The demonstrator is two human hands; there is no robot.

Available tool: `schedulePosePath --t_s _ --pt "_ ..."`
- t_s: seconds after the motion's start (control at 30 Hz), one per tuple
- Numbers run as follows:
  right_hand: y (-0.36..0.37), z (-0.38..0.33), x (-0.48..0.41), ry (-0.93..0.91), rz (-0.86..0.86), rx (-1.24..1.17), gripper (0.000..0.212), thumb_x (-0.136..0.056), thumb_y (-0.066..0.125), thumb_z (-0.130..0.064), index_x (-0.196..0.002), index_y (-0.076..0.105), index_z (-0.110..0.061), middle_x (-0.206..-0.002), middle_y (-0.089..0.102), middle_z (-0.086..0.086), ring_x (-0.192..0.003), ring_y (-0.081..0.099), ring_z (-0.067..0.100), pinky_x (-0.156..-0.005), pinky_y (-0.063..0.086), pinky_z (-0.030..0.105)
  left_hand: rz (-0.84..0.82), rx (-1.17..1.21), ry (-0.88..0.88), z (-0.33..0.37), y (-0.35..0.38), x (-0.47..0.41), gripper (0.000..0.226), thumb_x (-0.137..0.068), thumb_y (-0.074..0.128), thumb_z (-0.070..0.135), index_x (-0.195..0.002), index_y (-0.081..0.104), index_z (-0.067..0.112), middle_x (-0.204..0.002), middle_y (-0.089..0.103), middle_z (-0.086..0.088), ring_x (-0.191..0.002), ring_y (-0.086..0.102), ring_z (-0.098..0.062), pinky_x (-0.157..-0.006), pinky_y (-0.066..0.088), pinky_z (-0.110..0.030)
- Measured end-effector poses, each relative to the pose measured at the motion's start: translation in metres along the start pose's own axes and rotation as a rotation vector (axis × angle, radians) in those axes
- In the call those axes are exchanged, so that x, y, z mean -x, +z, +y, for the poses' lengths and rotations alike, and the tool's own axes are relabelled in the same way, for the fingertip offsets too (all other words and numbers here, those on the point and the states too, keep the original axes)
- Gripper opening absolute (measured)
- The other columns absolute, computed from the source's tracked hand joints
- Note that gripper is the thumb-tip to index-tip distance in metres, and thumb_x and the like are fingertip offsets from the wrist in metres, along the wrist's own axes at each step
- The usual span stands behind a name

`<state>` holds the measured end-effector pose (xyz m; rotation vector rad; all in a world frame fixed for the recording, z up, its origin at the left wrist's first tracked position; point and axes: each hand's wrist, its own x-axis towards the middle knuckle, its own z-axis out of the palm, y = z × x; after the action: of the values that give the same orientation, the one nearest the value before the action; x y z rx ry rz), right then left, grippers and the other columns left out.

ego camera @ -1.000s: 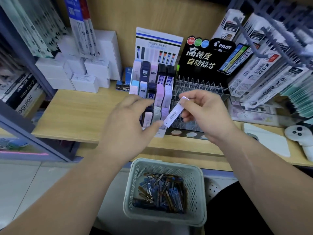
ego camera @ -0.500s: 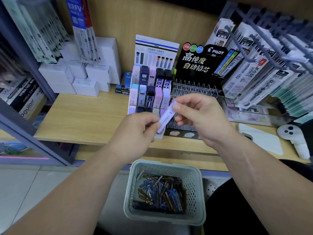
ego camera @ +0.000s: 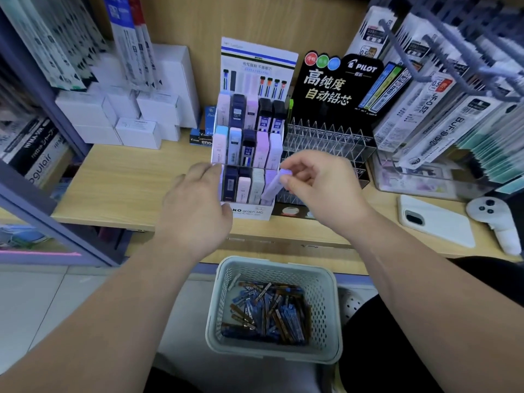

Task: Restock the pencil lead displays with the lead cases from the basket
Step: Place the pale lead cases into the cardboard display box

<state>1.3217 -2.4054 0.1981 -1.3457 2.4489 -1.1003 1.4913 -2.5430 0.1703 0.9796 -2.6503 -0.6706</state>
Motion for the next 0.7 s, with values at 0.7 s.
schedulePosePath --t_s 0.7 --pt "0.029 0.011 0.0 -0.105 -0.052 0.165 0.021 -0.086 0.079 -0.014 -0.103 0.068 -0.017 -0.091 0.05 -0.009 -0.073 0.053 0.007 -0.075 0.055 0.03 -0.044 0.066 0.016 -0.005 -0.004 0.003 0.07 -0.088 0.06 0.015 -0.153 0.034 0.014 -0.158 0.031 0.001 -0.138 0.039 -0.027 -0.111 0.037 -0.039"
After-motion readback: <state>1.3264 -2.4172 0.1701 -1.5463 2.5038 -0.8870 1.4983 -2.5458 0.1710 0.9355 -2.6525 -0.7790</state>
